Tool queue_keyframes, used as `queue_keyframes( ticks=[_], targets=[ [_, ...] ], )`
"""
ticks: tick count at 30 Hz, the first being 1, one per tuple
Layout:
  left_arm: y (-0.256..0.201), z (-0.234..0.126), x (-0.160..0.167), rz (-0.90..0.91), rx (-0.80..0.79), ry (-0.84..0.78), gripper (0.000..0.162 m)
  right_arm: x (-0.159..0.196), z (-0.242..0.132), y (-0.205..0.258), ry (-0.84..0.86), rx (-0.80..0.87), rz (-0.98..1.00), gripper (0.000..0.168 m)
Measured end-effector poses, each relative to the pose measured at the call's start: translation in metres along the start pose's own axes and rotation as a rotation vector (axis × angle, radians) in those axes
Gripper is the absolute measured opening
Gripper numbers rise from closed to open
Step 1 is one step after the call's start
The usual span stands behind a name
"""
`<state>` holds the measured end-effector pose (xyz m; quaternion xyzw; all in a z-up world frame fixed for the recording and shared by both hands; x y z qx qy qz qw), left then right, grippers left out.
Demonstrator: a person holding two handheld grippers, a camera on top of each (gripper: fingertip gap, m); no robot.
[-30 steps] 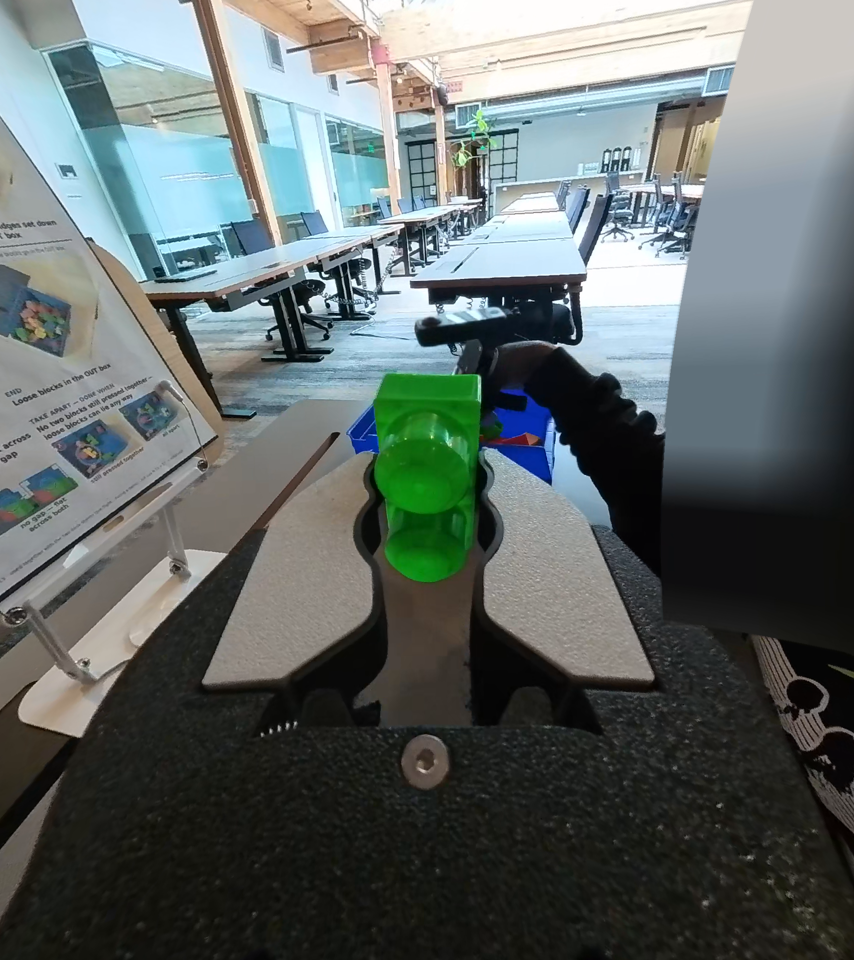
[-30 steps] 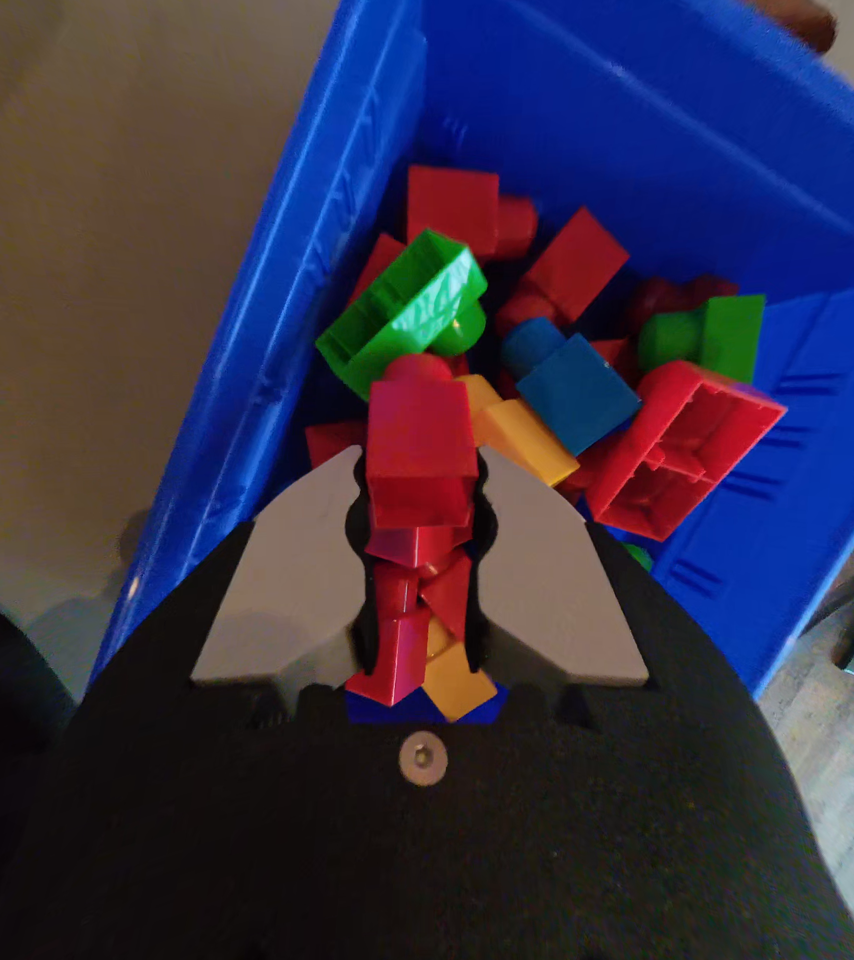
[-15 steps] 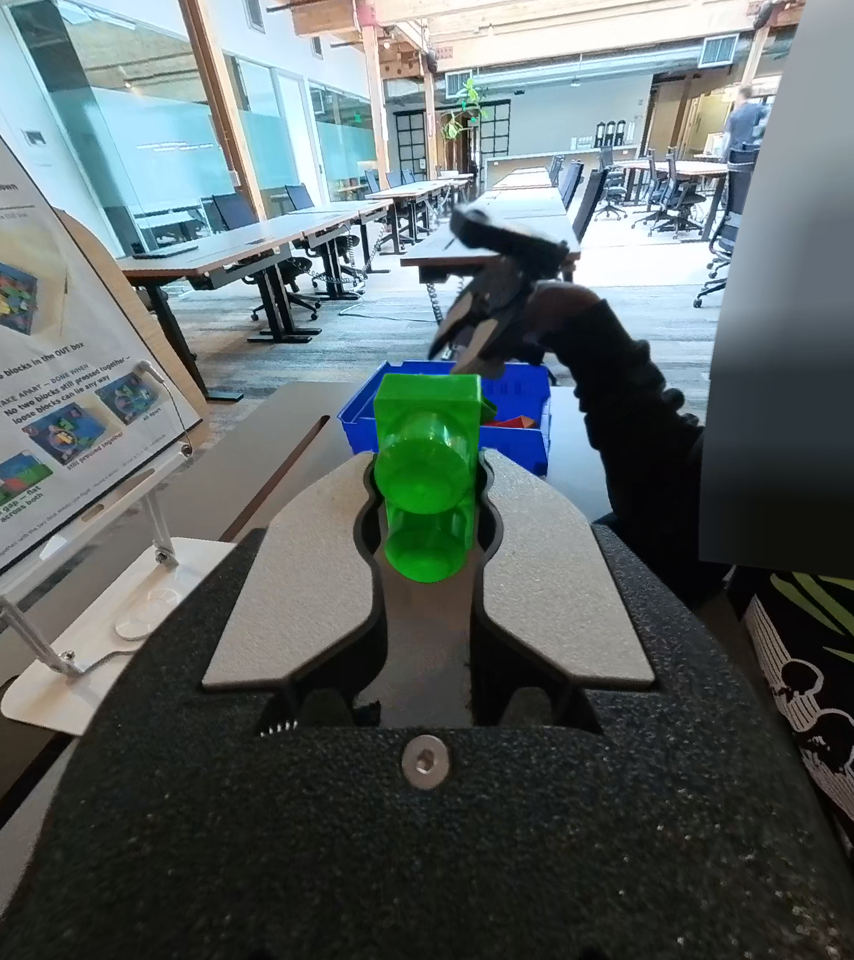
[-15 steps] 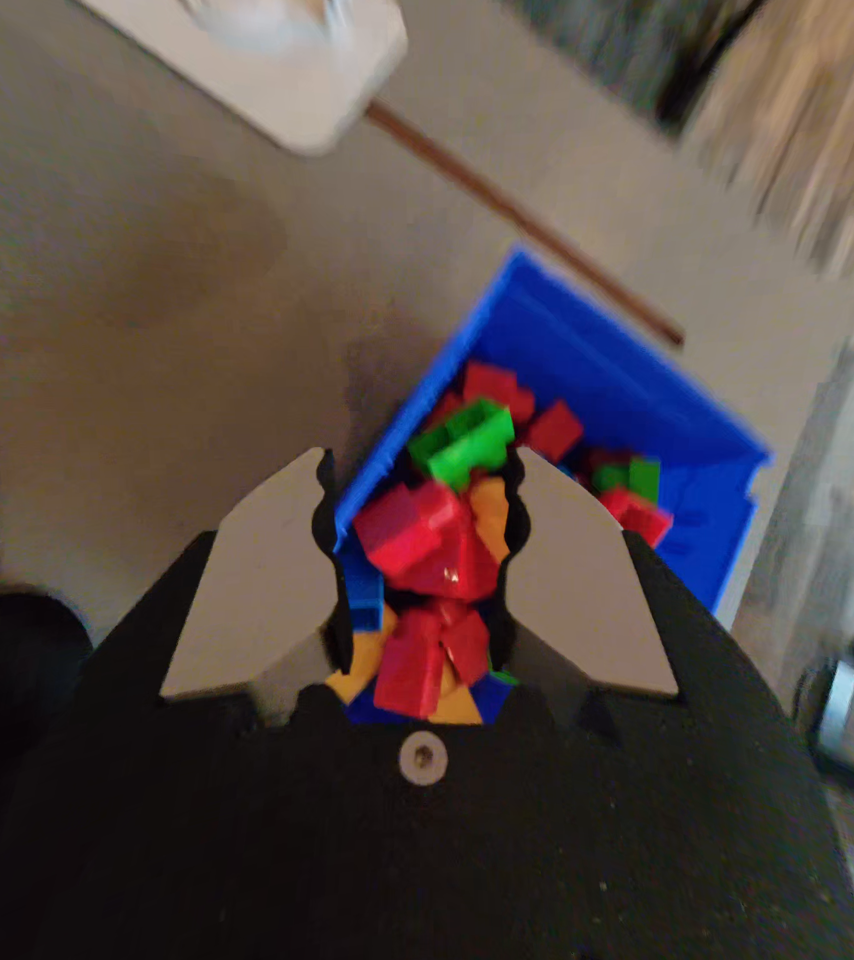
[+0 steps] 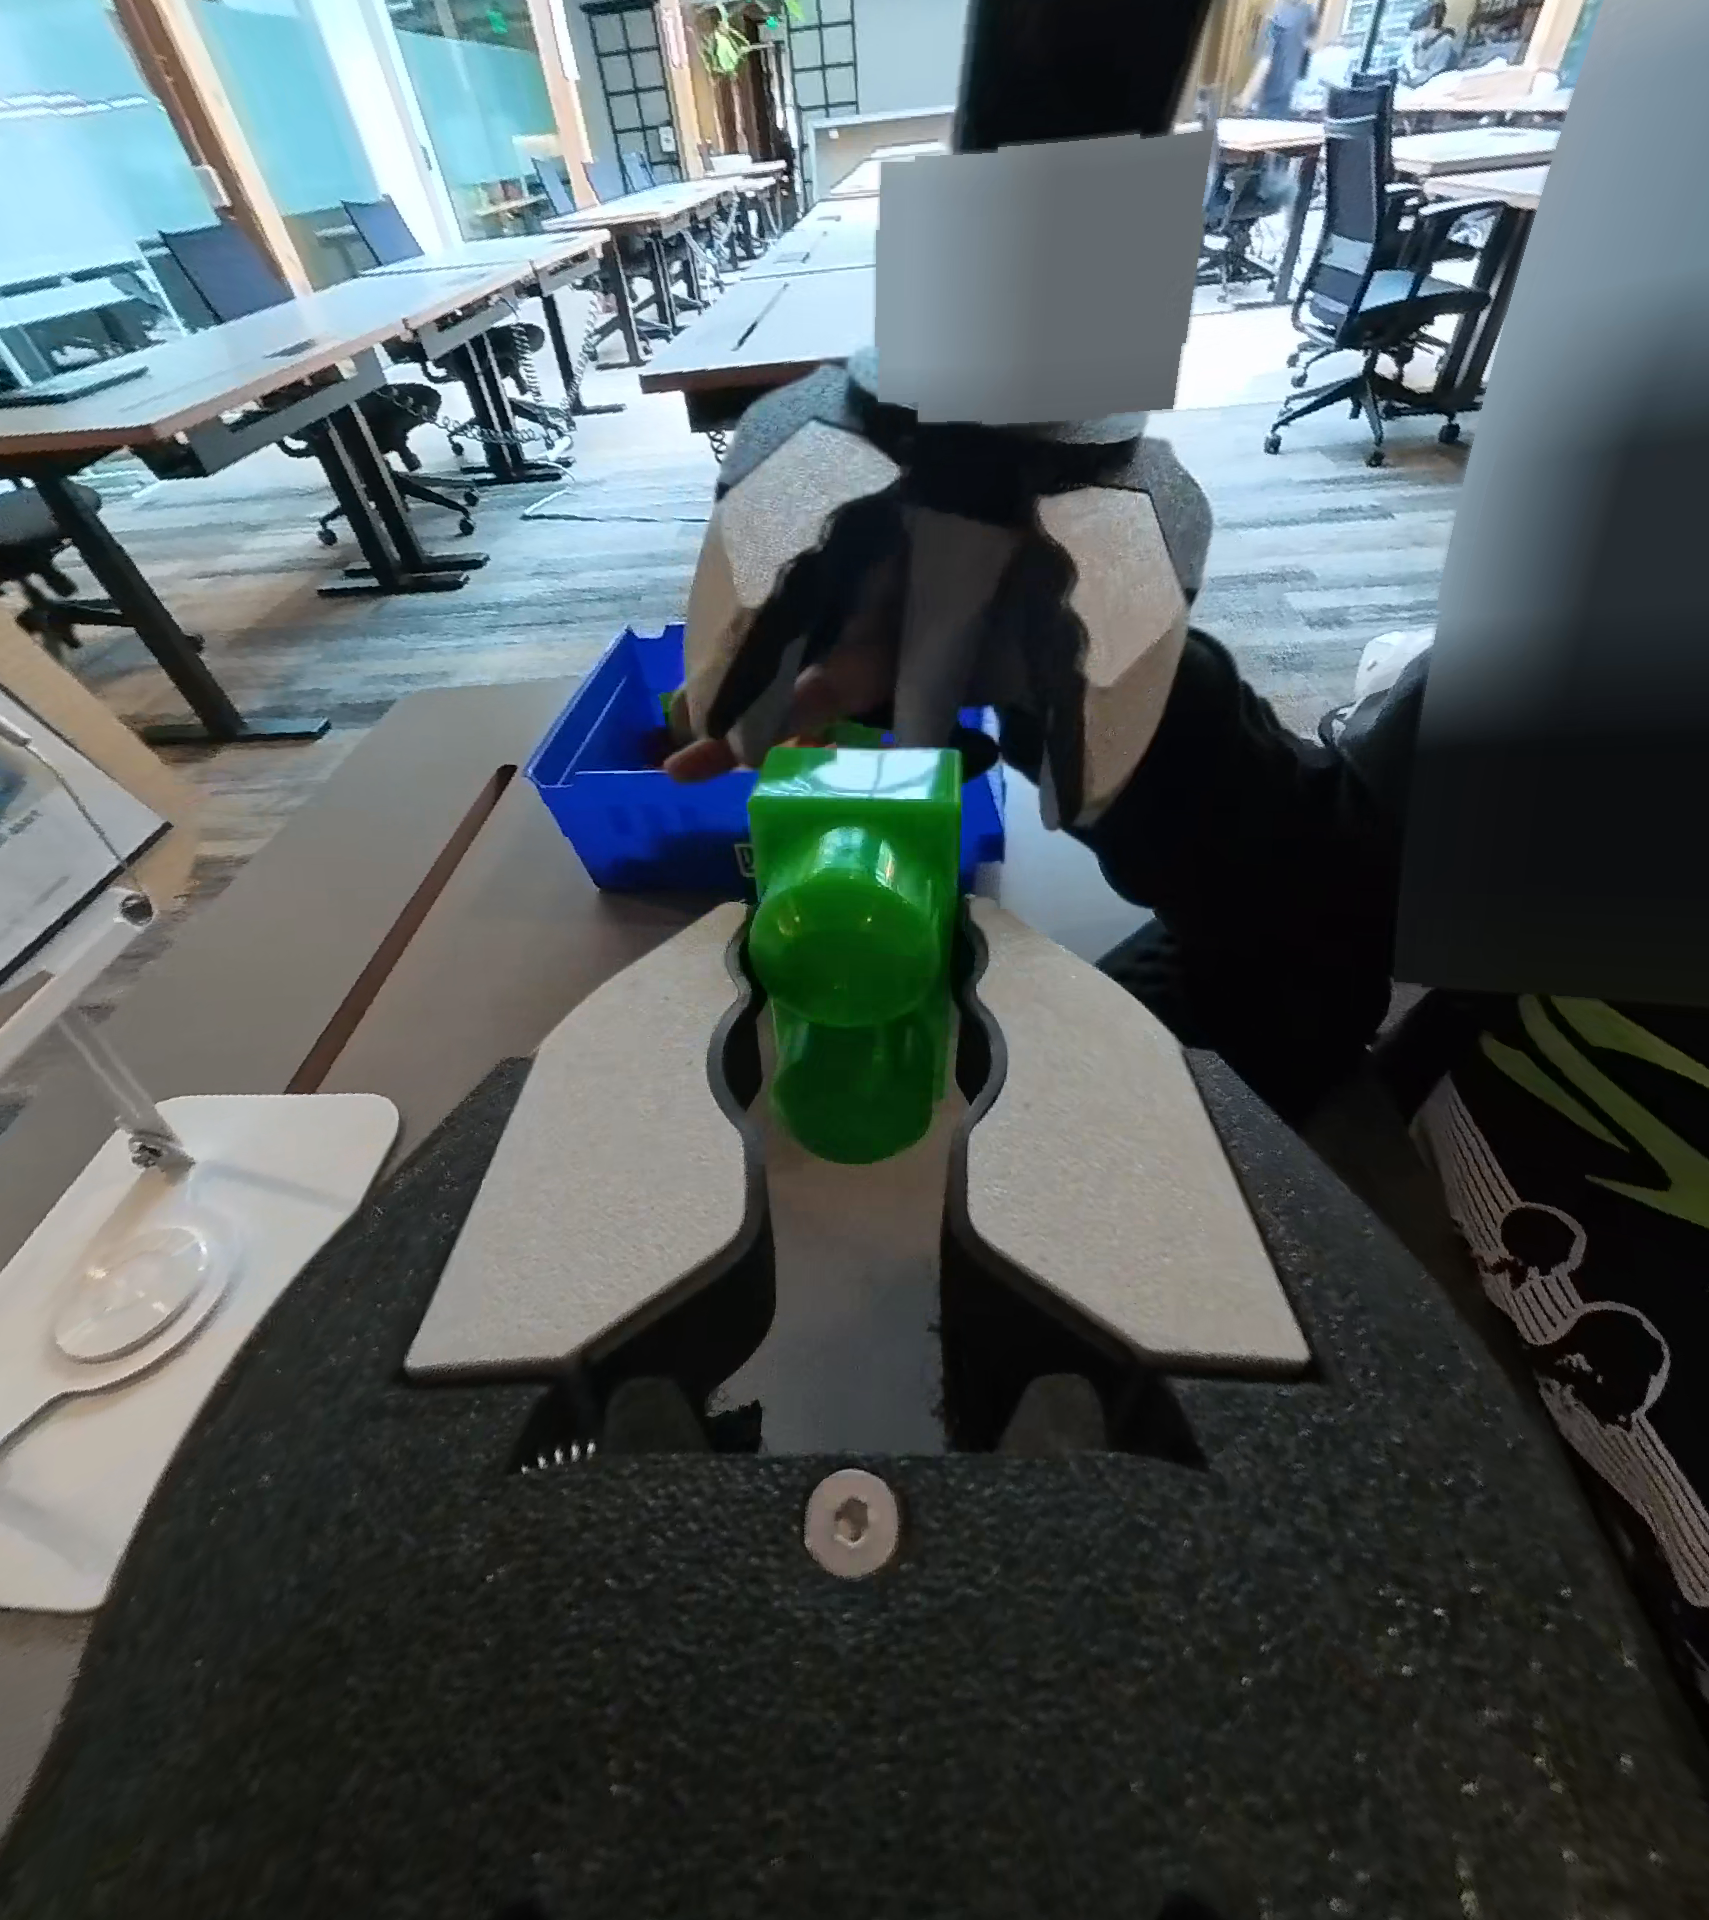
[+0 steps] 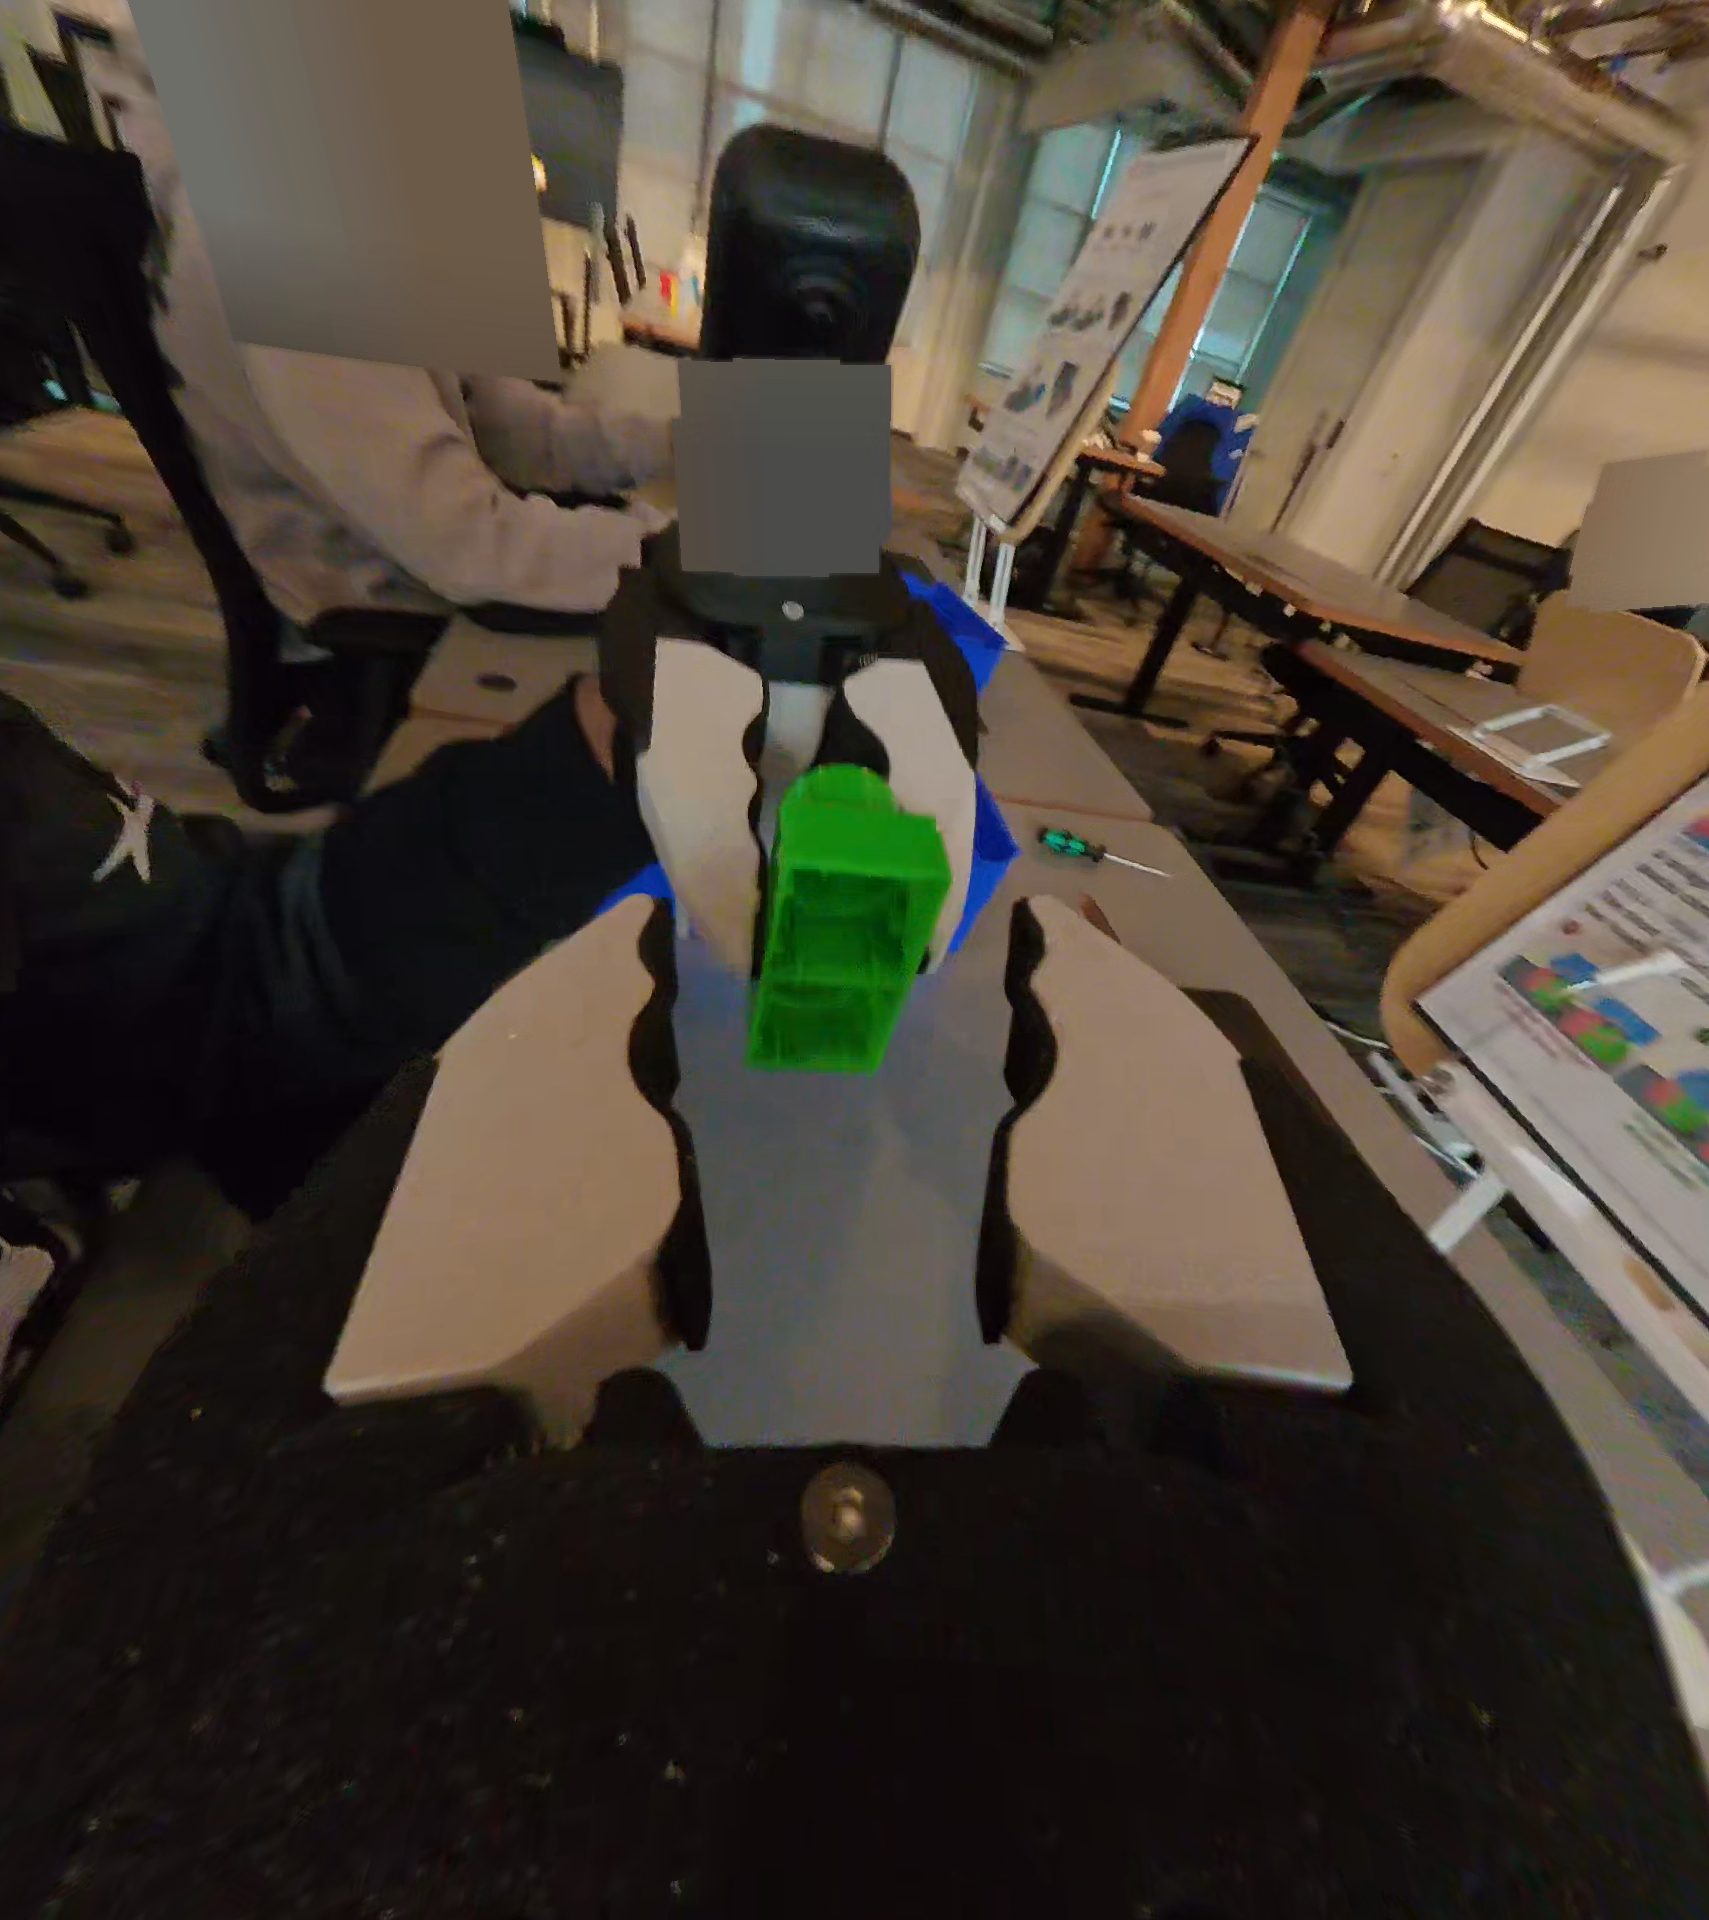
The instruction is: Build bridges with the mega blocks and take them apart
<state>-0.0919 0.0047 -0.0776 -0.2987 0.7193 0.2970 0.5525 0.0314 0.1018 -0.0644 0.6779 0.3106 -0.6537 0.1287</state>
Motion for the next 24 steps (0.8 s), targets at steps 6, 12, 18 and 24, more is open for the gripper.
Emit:
queue_keyframes(
  ticks=[6,12,18,24],
  targets=[
    [-0.004,0.011,0.001,0.009,0.034,0.021,0.034,0.008,0.011,-0.003,-0.017,-0.042,0.061,0.055],
    [-0.005,0.015,0.002,0.014,0.039,0.021,0.034,0.008,0.011,-0.002,-0.043,-0.067,0.057,0.036],
    [-0.002,0.015,0.000,-0.007,0.004,-0.023,0.044,0.003,0.002,-0.004,-0.041,-0.010,0.018,0.035],
    [0.011,-0.001,-0.007,-0.059,-0.120,-0.111,0.056,-0.002,-0.034,-0.017,0.043,0.181,-0.023,0.035]
  ],
)
Point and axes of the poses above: each gripper's, where its closed fingertips meet, z out along the fingers, x out of its underside, y = z × x across the jaws, the point moved 8 cm from there along -z, back along the fingers, and after that the axes turned 3 degrees about -x, right-handed, at the moved point
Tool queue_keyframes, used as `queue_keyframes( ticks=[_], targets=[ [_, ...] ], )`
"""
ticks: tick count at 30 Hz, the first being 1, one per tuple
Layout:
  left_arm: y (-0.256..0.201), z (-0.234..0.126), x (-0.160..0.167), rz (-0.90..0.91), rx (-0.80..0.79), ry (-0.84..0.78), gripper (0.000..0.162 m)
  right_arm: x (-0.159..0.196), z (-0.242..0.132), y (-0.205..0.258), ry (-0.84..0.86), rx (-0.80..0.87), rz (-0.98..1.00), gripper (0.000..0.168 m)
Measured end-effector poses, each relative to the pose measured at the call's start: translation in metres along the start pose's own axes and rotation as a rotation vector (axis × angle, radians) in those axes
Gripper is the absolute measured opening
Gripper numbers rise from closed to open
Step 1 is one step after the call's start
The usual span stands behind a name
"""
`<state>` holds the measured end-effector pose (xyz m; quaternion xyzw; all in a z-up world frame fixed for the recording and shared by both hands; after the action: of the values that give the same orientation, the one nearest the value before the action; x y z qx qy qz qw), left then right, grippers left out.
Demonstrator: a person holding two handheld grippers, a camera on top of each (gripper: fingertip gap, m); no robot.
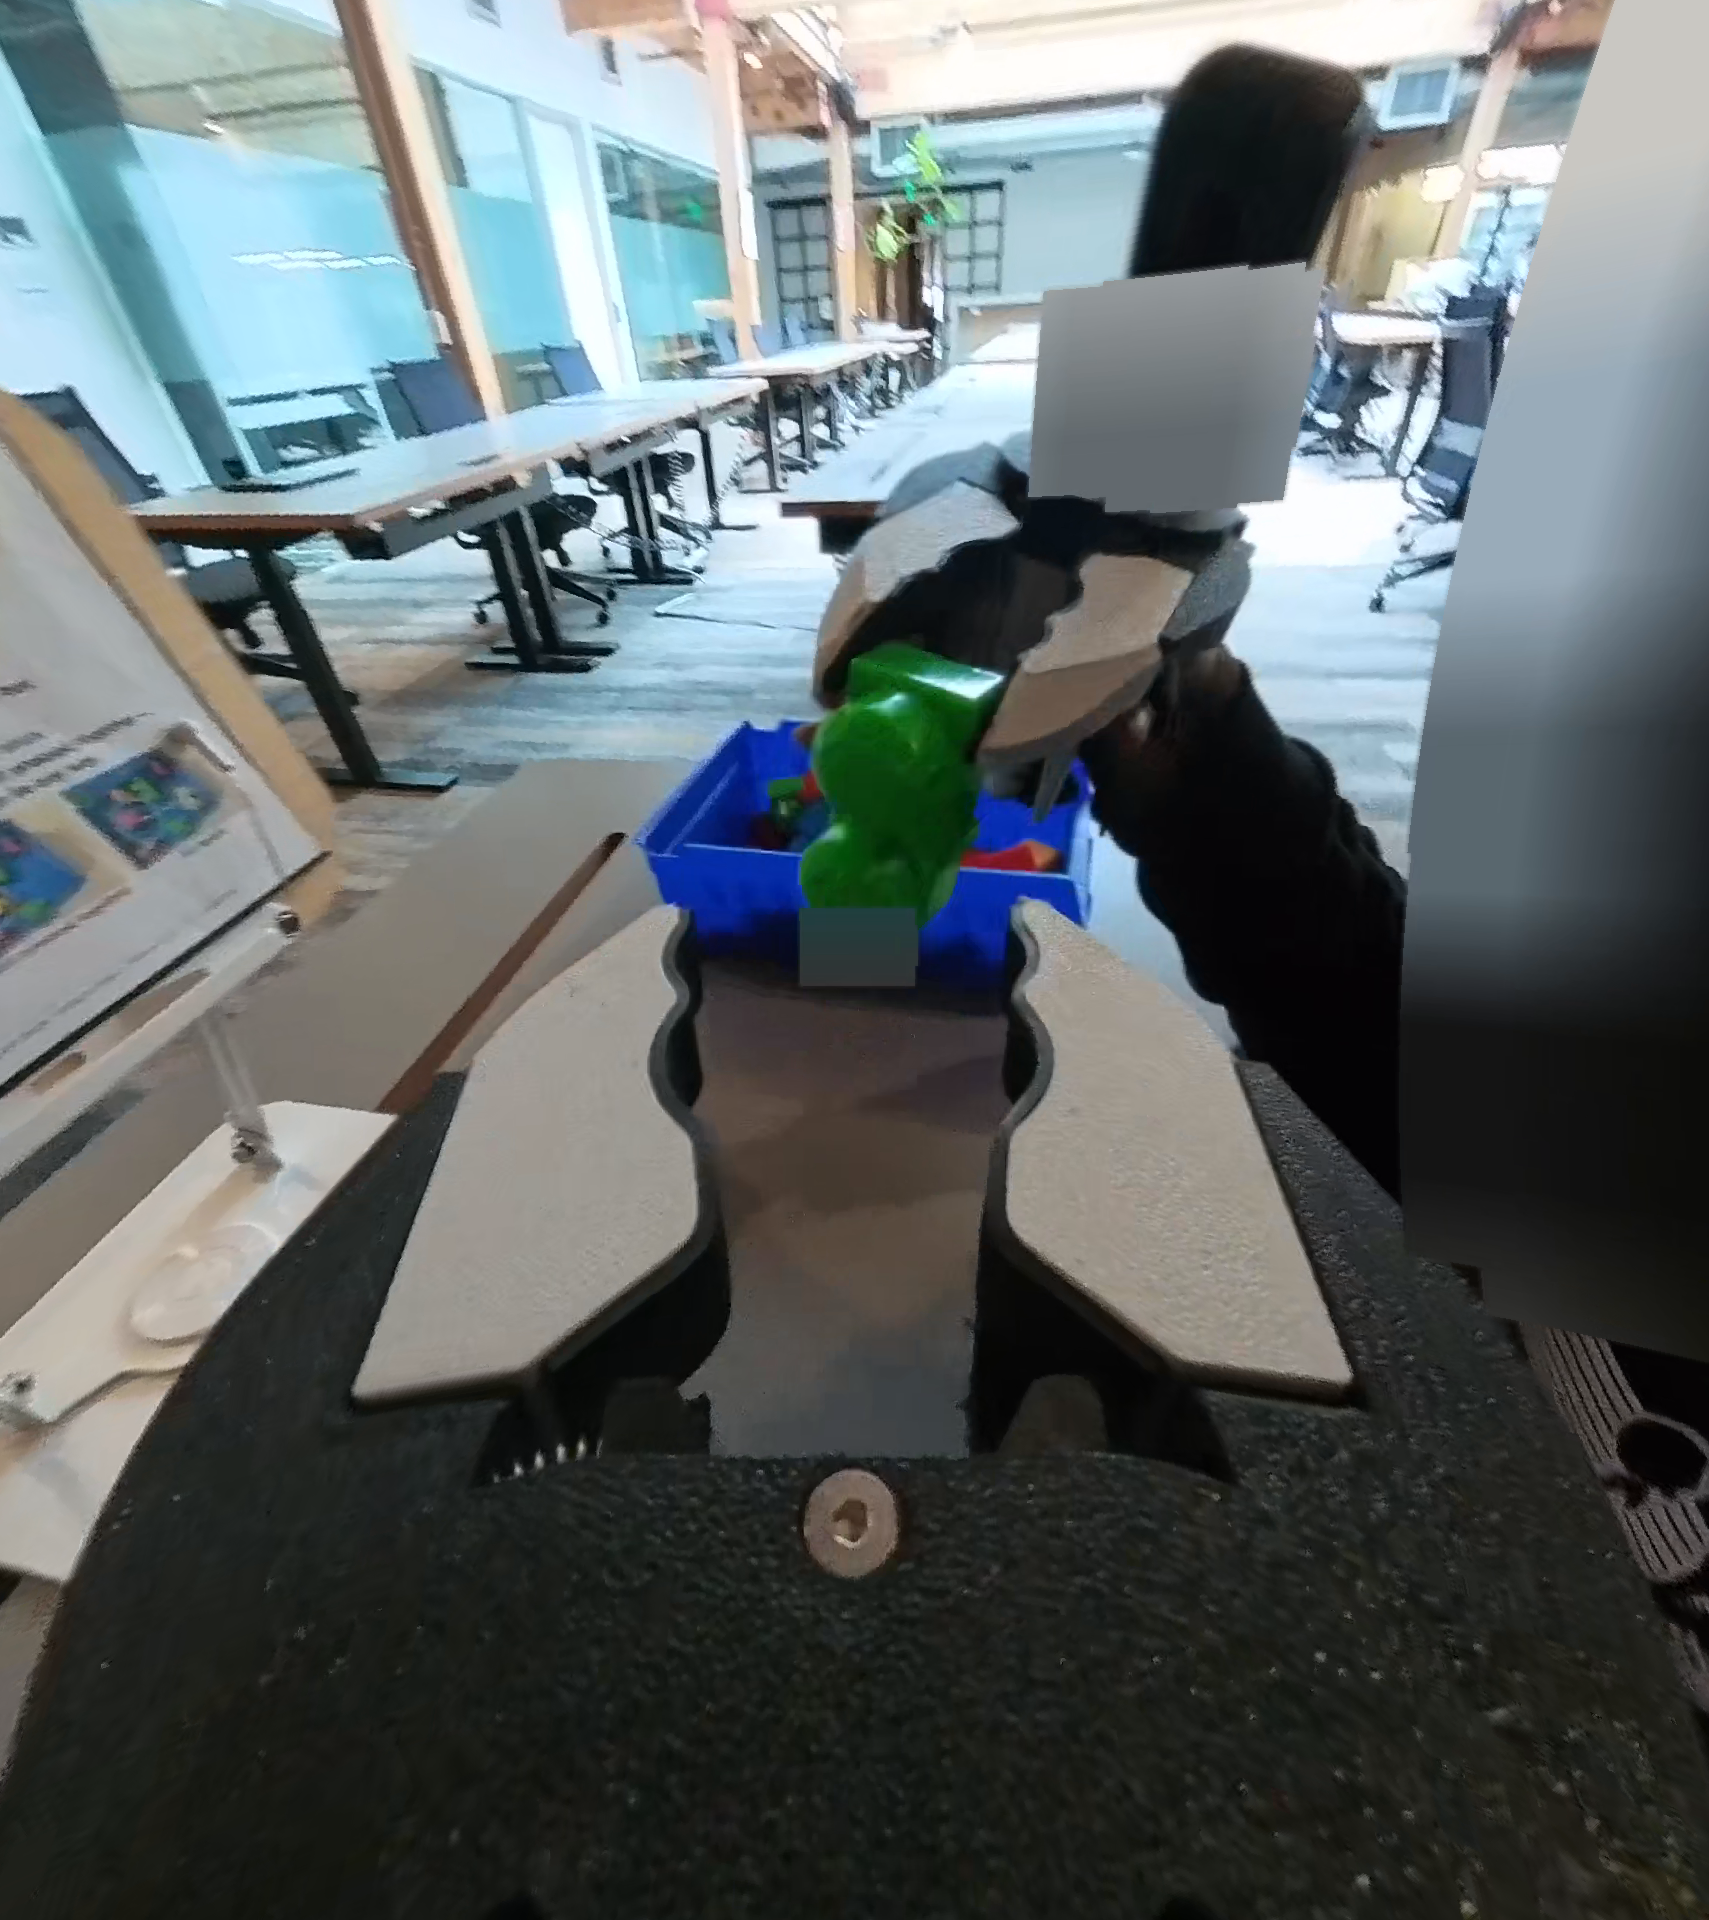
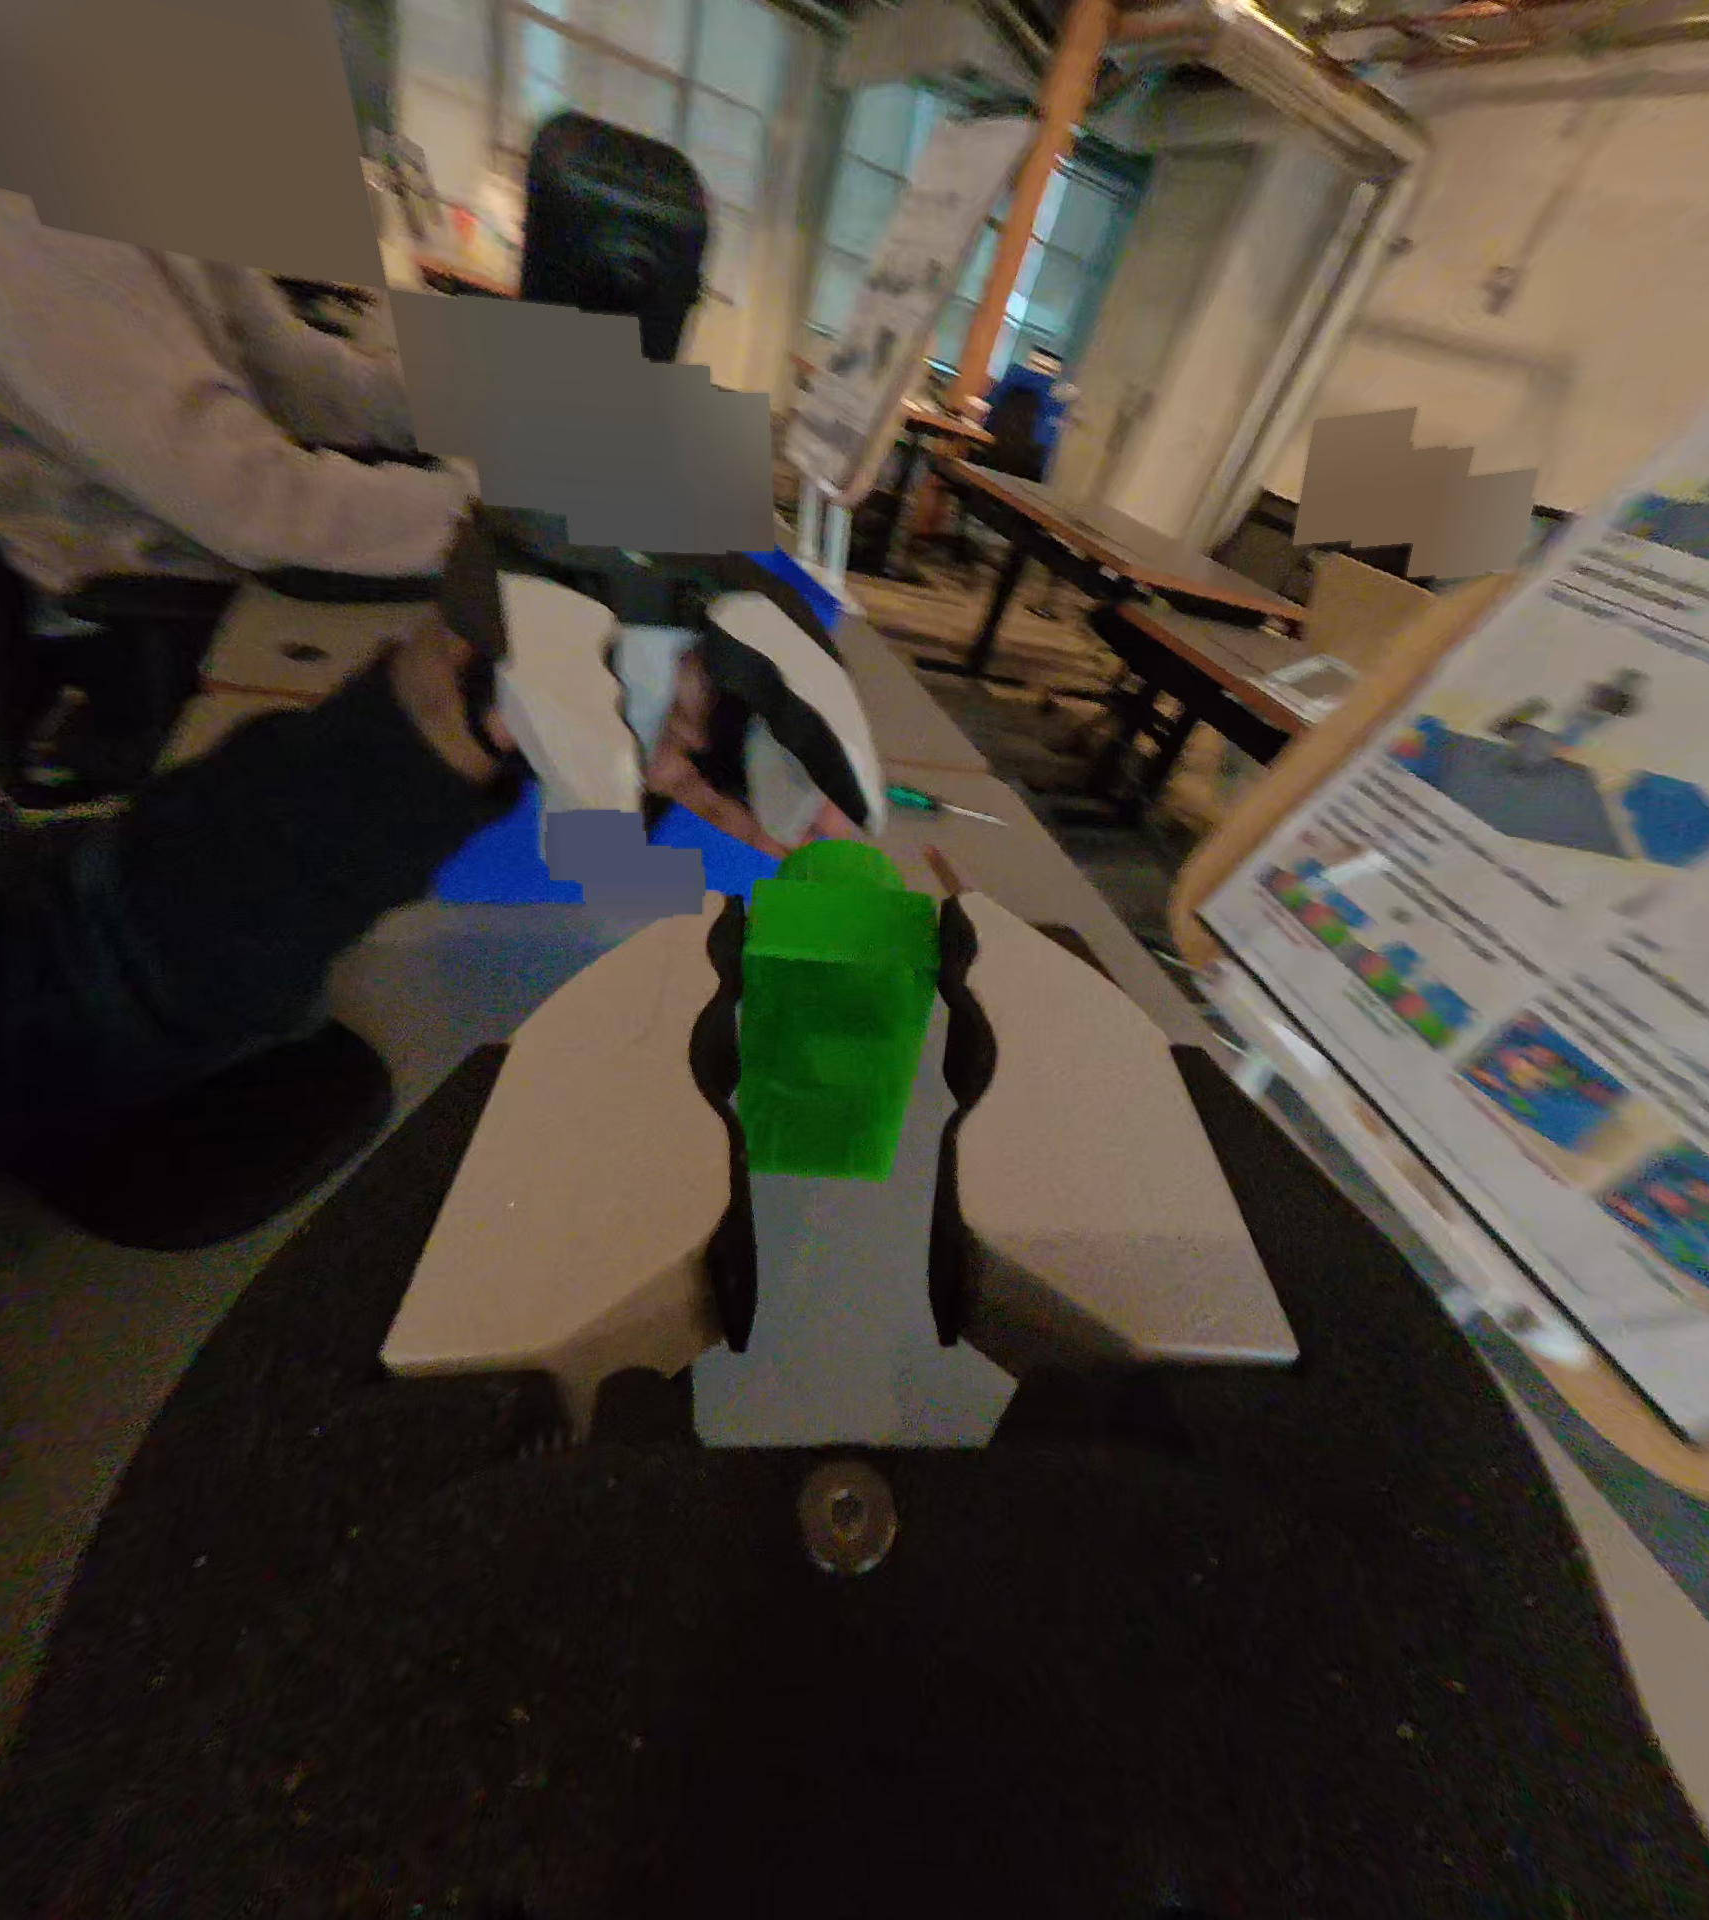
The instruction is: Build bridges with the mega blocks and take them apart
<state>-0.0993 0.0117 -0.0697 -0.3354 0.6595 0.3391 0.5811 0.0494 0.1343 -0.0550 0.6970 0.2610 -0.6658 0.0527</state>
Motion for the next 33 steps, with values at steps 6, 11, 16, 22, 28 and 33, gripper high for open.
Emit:
queue_keyframes(
  ticks=[6,11,16,22,28,33],
  targets=[
    [0.016,-0.023,-0.004,-0.019,-0.154,-0.029,0.054,0.024,-0.068,-0.044,0.337,0.448,0.016,0.036],
    [0.024,-0.040,-0.004,-0.007,-0.253,-0.023,0.052,0.052,-0.127,-0.066,0.524,0.679,0.165,0.036],
    [0.031,-0.054,-0.002,0.029,-0.366,0.007,0.049,0.089,-0.168,-0.078,0.730,0.788,0.321,0.036],
    [0.037,-0.067,-0.001,0.007,-0.430,0.013,0.046,0.133,-0.195,-0.087,0.920,0.842,0.506,0.036],
    [0.038,-0.073,-0.001,0.014,-0.456,0.013,0.044,0.163,-0.205,-0.086,1.028,0.785,0.646,0.036],
    [0.040,-0.073,0.001,0.009,-0.455,0.030,0.043,0.183,-0.206,-0.087,1.076,0.732,0.729,0.036]
  ],
)
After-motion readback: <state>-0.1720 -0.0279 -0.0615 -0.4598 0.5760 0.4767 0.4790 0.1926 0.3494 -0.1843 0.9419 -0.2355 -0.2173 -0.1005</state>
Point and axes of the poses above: each gripper's, where its closed fingertips meet, z out along the fingers, x out of its underside, y = z × x across the jaws, the point moved 8 cm from there along -z, back along the fingers, and after that the axes turned 3 degrees about -x, right-handed, at the moved point
